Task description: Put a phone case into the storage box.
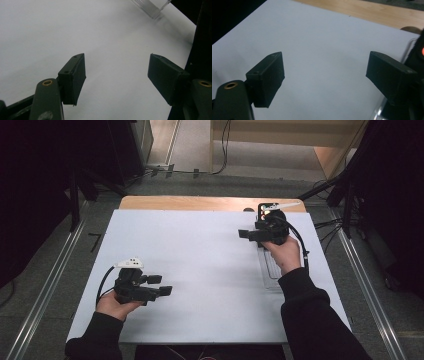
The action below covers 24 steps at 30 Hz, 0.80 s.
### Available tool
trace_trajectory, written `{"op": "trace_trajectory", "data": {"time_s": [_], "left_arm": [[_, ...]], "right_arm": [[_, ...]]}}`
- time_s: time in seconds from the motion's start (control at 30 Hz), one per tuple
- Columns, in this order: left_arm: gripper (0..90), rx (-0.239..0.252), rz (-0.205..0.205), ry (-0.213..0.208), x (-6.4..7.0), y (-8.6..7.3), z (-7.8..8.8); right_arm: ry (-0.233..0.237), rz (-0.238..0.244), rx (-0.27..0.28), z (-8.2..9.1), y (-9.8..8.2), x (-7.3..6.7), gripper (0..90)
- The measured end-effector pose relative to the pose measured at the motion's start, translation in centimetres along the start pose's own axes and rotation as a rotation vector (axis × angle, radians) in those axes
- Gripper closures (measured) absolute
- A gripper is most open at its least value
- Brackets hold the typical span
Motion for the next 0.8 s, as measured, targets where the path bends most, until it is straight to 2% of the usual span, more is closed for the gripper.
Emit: {"op": "trace_trajectory", "data": {"time_s": [0.13,0.17,0.23,0.33,0.5,0.67,0.8], "left_arm": [[31.1,0.004,0.001,-0.006,-0.1,0.0,0.1],[31.1,0.004,-0.001,-0.007,-0.1,0.0,0.1],[31.1,0.002,-0.003,-0.007,0.0,0.0,0.2],[31.0,0.003,-0.01,-0.009,0.2,0.0,0.3],[31.0,-0.001,-0.027,-0.017,0.7,-0.1,0.3],[31.1,-0.003,-0.033,-0.022,0.9,-0.4,0.3],[31.0,-0.003,-0.034,-0.03,1.0,-0.6,0.3]], "right_arm": [[-0.001,0.056,-0.042,-0.1,-1.2,-1.5,13.9],[0.008,0.063,-0.048,-0.1,-1.5,-1.9,14.2],[0.031,0.077,-0.053,0.1,-2.1,-2.5,23.3],[0.069,0.094,-0.062,0.2,-3.0,-3.3,24.3],[0.088,0.149,-0.089,0.8,-4.5,-4.7,28.6],[0.124,0.154,-0.119,1.3,-6.4,-5.4,29.3],[0.135,0.185,-0.136,1.9,-7.9,-5.6,29.1]]}}
Point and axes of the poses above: each handheld gripper's, and its own axes: z roughly backward along the jaws, y roughly out of its top, x roughly to its right, the point moved 4 cm from there along -z, roughly forward along the jaws, and after that the axes turned 5 degrees about -x, right-handed, at the moved point
